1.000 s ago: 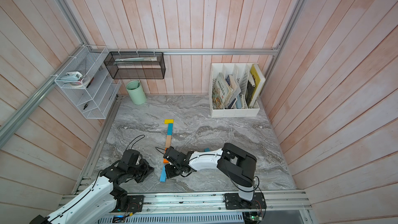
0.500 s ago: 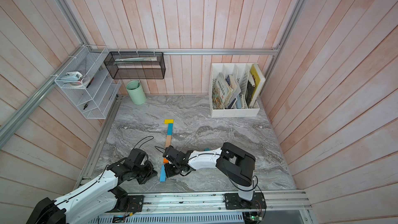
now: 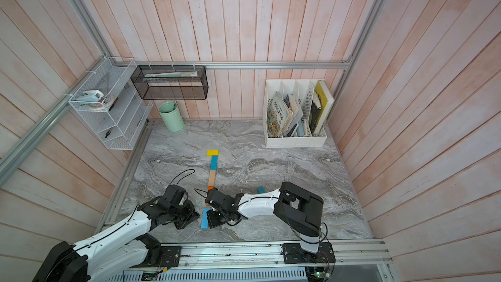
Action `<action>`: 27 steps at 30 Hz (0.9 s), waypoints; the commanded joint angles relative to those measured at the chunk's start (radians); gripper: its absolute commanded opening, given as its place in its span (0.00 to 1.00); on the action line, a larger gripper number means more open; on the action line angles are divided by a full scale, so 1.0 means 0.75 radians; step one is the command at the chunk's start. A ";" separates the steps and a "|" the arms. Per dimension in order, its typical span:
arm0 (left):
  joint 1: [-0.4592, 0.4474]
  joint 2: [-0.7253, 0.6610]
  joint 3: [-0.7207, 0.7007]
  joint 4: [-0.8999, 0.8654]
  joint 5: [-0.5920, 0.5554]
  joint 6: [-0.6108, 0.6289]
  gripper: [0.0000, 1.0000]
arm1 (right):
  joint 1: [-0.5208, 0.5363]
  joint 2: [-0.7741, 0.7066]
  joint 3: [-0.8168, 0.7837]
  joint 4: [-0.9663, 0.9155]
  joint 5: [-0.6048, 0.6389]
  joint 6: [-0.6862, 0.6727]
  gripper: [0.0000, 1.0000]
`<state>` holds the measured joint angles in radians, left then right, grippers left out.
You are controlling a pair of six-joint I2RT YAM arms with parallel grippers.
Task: Assemble a giraffe with building blocks
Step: Assemble the building block at the center of the board.
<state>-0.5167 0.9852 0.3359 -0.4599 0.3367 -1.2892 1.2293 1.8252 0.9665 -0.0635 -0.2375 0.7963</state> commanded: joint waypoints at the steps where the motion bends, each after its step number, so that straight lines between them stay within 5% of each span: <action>1: -0.005 0.007 0.033 0.032 0.013 0.023 0.00 | 0.010 -0.001 -0.014 -0.046 -0.002 0.011 0.00; 27: -0.010 0.038 0.021 0.099 0.033 0.000 0.00 | 0.026 0.039 0.048 -0.032 -0.033 -0.033 0.00</action>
<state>-0.5201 1.0145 0.3367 -0.4023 0.3592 -1.2900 1.2438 1.8351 0.9813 -0.0681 -0.2531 0.7834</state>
